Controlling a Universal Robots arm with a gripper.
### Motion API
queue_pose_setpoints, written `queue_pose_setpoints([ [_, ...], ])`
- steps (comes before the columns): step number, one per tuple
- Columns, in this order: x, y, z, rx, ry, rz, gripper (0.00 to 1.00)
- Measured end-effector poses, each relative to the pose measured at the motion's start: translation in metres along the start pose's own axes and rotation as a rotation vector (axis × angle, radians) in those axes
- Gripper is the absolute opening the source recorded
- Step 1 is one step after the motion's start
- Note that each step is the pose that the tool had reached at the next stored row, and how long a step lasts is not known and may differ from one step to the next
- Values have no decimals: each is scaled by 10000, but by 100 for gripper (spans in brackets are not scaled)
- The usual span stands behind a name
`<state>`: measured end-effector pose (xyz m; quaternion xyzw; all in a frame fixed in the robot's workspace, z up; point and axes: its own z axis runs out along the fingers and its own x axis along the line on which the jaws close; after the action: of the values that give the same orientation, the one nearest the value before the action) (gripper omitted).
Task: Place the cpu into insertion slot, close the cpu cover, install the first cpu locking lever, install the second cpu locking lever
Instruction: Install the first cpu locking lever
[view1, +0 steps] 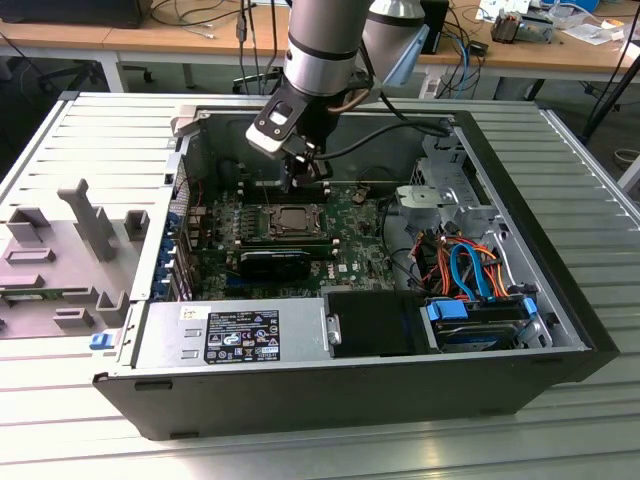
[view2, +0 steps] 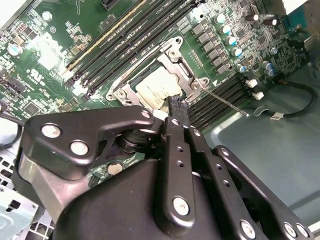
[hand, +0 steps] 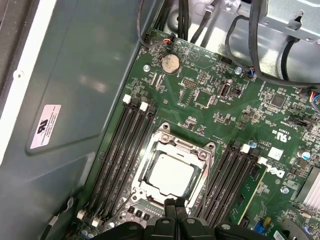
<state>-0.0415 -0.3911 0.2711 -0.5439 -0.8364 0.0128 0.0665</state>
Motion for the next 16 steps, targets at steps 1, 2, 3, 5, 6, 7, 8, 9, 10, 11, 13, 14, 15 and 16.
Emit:
queue_pose_setpoints([
  [1,0,0,0,3,-3,-29,11],
  [2,0,0,0,5,-5,-51,11],
  [3,0,-1,0,8,-8,-80,11],
  [5,1,-2,0,11,-11,-111,11],
  [6,1,-2,0,12,-11,-112,11],
  [7,1,-2,0,11,-12,-112,11],
  [8,1,-2,0,11,-11,-112,11],
  [9,1,-2,1,11,-11,-113,11],
  [10,1,-2,0,11,-11,-113,11],
  [11,1,-2,0,11,-11,-113,11],
  [13,1,-3,0,13,-10,-113,11],
  [14,1,-3,0,14,-10,-112,11],
  [15,1,-3,1,-2,-18,-112,11],
  [16,1,-3,3,-111,-81,-117,11],
])
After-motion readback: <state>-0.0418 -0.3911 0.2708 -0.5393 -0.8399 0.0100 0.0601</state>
